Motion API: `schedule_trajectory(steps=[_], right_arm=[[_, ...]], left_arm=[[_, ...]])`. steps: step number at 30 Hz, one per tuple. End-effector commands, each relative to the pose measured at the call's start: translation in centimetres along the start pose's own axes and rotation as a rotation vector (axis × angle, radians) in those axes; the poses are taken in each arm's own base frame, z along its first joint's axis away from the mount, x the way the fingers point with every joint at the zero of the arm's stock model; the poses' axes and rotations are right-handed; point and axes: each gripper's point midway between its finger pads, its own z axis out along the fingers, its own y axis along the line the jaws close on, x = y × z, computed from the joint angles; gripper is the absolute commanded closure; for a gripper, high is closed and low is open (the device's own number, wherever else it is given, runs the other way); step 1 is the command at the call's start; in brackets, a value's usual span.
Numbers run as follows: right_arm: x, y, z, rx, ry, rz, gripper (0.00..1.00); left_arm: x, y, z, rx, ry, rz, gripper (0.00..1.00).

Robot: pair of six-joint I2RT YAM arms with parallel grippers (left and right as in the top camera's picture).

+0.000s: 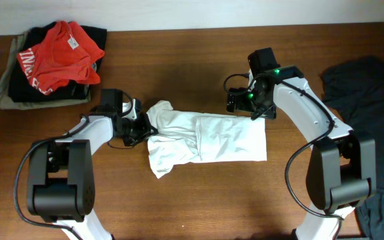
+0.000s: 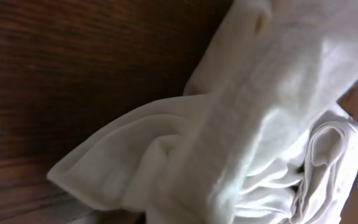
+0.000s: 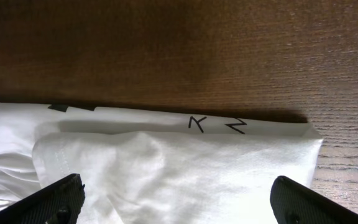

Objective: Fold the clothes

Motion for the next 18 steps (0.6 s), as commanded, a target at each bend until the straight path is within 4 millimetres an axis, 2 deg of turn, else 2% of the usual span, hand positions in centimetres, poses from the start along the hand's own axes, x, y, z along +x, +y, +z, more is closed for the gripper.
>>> schedule_trajectory(steps=[1,3,7,9,11,14,18], right_arm=[[0.1,-1.0,0.4,0.044,0.003,0.008,0.01],[0.2,-1.0,0.4,0.044,0.004,0.008,0.01],[0.2,-1.0,0.4,0.043,0.004,0.007,0.01],[0.2,-1.0,0.4,0.043,0.004,0.008,0.01],[0.2,-1.0,0.4,0.043,0.004,0.008,0.01],[0.2,-1.0,0.5,0.043,0.005,0.008,0.01],[0.3,-1.1,0.7,0.042,0.005,0.008,0.01]], left_arm=[[1.0,5.7,0.4,-0.195,0.033,-0.101,1.00],[0.4,7.0,-0.8,-0.241,0.026,-0.143,1.00],[-1.6,10.2,-5.0,-0.395,0.002,-0.237,1.00],[-2.6,10.8,-6.9,-0.442,-0.010,-0.245,1.00],[-3.5,10.8,-8.6,-0.469,-0.020,-0.249,1.00],[-5.0,9.7,-10.9,-0.496,-0.036,-0.238,1.00],[-6.1,6.6,-13.0,-0.494,-0.034,-0.192,1.00]])
